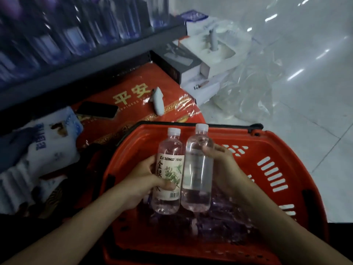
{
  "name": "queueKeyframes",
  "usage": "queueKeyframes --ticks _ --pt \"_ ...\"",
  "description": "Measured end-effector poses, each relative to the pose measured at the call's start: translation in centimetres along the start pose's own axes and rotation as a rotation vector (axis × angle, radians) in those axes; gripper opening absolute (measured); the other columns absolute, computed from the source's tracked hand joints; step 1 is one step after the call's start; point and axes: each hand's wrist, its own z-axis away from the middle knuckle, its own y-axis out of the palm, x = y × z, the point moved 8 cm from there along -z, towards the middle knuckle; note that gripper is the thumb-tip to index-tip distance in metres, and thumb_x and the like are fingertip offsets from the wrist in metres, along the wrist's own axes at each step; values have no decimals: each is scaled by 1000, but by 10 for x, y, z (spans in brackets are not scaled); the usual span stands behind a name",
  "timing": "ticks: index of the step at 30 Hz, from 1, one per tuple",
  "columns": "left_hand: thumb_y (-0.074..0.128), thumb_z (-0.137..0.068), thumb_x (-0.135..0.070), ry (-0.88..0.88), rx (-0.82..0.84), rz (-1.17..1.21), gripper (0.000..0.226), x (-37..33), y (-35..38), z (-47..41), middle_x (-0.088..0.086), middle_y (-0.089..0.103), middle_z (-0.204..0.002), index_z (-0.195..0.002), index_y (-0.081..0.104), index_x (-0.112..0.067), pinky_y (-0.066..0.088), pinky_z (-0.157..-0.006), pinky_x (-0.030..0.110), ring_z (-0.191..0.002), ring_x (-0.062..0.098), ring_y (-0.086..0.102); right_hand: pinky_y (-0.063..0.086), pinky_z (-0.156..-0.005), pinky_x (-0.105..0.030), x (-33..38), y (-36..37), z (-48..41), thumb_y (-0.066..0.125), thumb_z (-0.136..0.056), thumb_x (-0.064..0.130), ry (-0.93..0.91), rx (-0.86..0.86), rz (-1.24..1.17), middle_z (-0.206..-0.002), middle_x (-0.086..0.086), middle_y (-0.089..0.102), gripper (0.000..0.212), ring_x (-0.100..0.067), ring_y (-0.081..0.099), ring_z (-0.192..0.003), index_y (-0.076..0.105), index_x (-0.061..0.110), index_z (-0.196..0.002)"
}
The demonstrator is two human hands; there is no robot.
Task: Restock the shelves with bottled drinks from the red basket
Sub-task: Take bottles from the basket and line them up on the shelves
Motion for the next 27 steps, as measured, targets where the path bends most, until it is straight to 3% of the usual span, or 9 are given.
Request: queueKeyframes --ticks 5,6,8,10,12,15,17,21,27 --pt "83 -51 8 210 -56 100 74 -68 2 88 7 75 -110 -118 62 -18 58 -77 45 -97 27 73 61 -73 -32 92 64 52 48 -90 35 -125 215 -96 -105 -17 70 44 -24 71 -89 62 0 -113" --pt "85 -51 9 253 -67 119 74 -82 1 106 6 75 -108 -117 62 -17 58 -76 43 -96 26 74 61 -76 -32 112 79 63 52 -85 47 -165 225 -29 -107 -16 69 54 -24 71 -90 61 3 -114" --pt "80 -53 8 329 -96 150 69 -109 -5 138 7 76 -104 -116 63 -15 57 -75 42 -93 26 74 56 -93 -43 144 106 91 70 -48 83 -306 258 148 -125 -21 62 116 -33 66 -110 51 3 -130" --pt "80 -53 9 400 -106 149 69 -137 -14 167 7 76 -103 -116 64 -16 57 -78 44 -94 25 74 56 -89 -48 169 127 104 83 -29 78 -368 252 127 -124 -21 63 133 -41 65 -106 45 6 -135" --pt "83 -52 11 464 -126 151 72 -163 -26 193 8 76 -106 -115 65 -16 55 -83 48 -98 27 73 59 -72 -41 198 144 109 81 -46 73 -423 191 167 -106 -15 72 103 -34 71 -87 59 8 -122" --pt "79 -53 4 559 -161 172 64 -200 -44 228 12 75 -108 -114 67 -15 55 -84 52 -100 31 72 54 -68 -34 243 176 126 51 -81 67 -522 172 258 -85 -5 78 54 -20 75 -73 75 20 -91" --pt "79 -53 3 621 -189 162 66 -223 -56 249 13 75 -108 -115 66 -15 54 -86 53 -101 32 72 55 -64 -28 267 200 133 49 -91 60 -550 207 262 -83 -1 78 48 -14 74 -69 74 20 -90" --pt "75 -55 4 724 -193 173 64 -271 -81 286 14 75 -107 -116 67 -12 59 -76 42 -99 31 73 58 -84 -44 310 252 146 85 -49 59 -656 312 337 -110 0 74 85 -20 75 -94 57 30 -123" --pt "81 -49 10 924 -364 100 73 -354 -133 332 9 76 -101 -114 65 -19 60 -68 35 -92 27 75 60 -69 -40 398 321 153 75 -81 26 -825 344 240 -89 -11 77 27 -29 75 -78 69 12 -103"
